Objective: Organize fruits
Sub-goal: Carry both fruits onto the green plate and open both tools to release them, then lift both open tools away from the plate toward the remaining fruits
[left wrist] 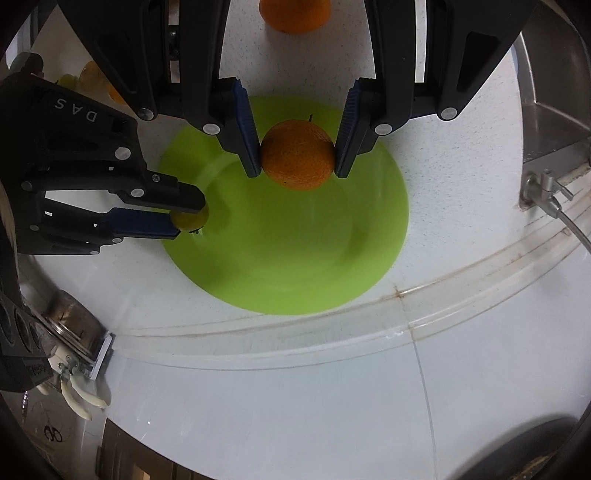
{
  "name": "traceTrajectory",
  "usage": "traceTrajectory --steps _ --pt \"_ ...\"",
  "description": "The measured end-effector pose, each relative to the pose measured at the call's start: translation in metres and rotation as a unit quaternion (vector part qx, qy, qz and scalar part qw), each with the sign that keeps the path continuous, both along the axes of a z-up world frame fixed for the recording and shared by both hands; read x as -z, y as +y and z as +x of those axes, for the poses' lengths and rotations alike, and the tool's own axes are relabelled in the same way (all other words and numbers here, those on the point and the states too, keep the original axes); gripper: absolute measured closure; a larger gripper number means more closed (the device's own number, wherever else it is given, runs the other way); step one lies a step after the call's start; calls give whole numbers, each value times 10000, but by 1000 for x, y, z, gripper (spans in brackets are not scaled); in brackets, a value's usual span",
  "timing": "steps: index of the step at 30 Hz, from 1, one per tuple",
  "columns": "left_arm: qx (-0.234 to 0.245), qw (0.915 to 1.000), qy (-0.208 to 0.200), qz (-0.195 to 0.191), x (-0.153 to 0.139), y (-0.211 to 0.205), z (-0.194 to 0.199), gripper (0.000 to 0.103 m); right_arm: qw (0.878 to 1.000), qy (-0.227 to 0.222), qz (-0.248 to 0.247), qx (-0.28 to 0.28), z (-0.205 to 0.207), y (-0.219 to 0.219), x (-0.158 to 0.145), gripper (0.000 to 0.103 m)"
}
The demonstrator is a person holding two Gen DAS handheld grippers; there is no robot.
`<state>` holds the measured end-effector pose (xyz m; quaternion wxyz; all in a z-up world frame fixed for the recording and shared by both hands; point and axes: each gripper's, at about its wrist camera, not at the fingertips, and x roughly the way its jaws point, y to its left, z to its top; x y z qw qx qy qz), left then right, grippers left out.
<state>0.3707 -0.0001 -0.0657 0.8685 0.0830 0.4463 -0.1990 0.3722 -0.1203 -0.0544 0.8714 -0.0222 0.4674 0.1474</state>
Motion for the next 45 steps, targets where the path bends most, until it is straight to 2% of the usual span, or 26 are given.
traceTrajectory --steps 5,9,11,13,17,20,24,26,28,31,34,37,45 --pt "15 10000 21 56 3 0 3 62 10000 27 -40 -7 5 0 3 75" --pt "-65 9998 -107 128 -4 2 -1 51 9999 10 -73 73 4 -2 2 73" --pt "-104 9996 -201 179 -10 2 -7 50 9999 -8 -63 126 2 -4 1 68" --pt "-146 9992 -319 187 -17 4 -16 48 9998 -73 -12 174 -4 -7 -3 67" --pt "-193 9984 -513 154 -33 4 -35 44 9989 -329 142 301 -25 -16 -20 67" --pt "-284 9970 -722 83 -47 1 -54 39 9977 -533 141 390 -40 -22 -33 61" --pt "-430 9945 -955 88 -64 -2 -79 31 9955 -861 59 382 -67 -30 -53 58" --pt "-493 9930 -1072 53 -72 -3 -93 29 9944 -974 70 393 -78 -35 -62 51" --pt "-583 9910 -1207 21 -79 -5 -106 24 9932 -1090 88 406 -89 -41 -70 51" --pt "-711 9882 -1356 20 -87 -7 -124 23 9912 -1263 9 406 -107 -48 -80 50" --pt "-801 9859 -1470 63 -91 -8 -142 19 9894 -1370 14 470 -121 -54 -85 46" --pt "-881 9838 -1552 142 -91 -9 -158 19 9877 -1465 9 554 -136 -60 -89 46" --pt "-1116 9824 -1494 138 -79 -2 -193 18 9863 -1491 -54 699 -172 -66 -81 46"
